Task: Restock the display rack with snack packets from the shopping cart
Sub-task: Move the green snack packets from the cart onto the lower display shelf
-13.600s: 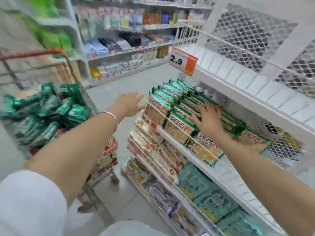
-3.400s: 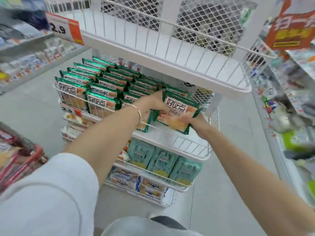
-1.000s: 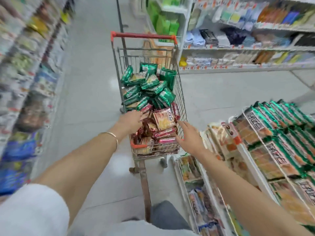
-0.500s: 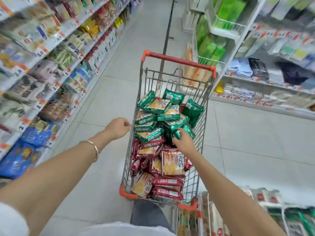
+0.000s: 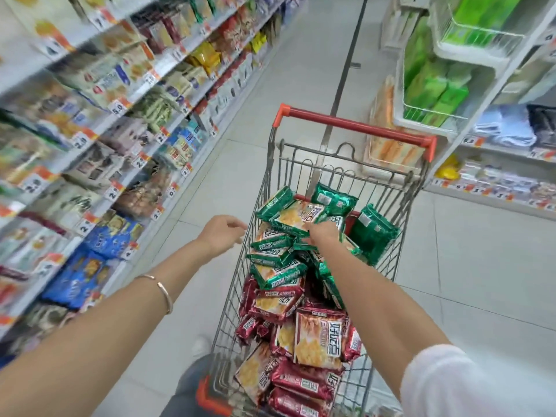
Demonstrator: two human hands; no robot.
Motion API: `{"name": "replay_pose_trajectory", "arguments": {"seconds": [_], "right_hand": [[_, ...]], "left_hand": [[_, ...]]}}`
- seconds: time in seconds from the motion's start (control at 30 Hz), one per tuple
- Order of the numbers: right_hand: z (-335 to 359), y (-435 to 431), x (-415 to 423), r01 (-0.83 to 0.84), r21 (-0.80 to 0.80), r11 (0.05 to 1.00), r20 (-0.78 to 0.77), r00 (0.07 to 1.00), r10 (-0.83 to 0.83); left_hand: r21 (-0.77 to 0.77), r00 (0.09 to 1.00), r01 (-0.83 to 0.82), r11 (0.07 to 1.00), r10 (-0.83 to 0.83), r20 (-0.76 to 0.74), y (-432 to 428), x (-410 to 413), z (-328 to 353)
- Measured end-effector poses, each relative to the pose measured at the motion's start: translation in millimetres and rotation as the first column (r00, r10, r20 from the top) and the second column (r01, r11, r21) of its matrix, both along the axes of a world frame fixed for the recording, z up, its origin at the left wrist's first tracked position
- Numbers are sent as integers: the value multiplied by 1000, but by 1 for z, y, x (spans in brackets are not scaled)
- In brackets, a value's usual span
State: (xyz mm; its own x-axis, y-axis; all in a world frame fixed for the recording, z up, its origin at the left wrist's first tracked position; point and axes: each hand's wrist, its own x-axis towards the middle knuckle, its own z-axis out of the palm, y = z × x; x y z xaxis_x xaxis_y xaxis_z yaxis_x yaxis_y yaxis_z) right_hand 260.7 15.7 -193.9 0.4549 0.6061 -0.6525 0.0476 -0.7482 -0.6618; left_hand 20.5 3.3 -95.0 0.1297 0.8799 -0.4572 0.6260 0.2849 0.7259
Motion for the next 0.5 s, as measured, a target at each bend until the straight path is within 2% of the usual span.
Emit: {"name": "replay_pose_trajectory", "arguments": {"seconds": [0.07, 0.17, 0.23, 0.3, 0.37, 0.4, 0.43, 0.5], "right_hand": [[3, -7, 13, -98, 20, 995, 124, 988, 95], [21, -33, 44, -306, 69, 950, 278, 920, 276], [39, -58, 69, -502, 101, 859, 308, 836, 453], [54, -79, 84, -628, 153, 763, 225, 774, 592], [63, -89, 85, -665, 205, 718, 105, 745, 659], [63, -90, 84, -669, 220, 710, 62, 736, 674], [60, -88, 82, -652, 226, 724, 32, 748, 663], [46, -77, 80, -499, 220, 838, 11, 860, 510]], "left_hand": [[-35, 999, -2, 999, 3, 44, 2, 9, 0], [-56, 996, -21, 998, 26, 85, 7, 25, -7], [-46, 997, 8, 999, -4, 77, 8, 41, -12], [-126, 993, 115, 985, -108, 55, 3, 63, -16], [-329, 971, 237, 914, -212, 112, -7, 81, -24], [-432, 965, 255, 865, -202, 165, -9, 85, -29], [-491, 964, 244, 836, -155, 215, -9, 83, -39], [-529, 972, 157, 834, -36, 232, -6, 70, -48]]}}
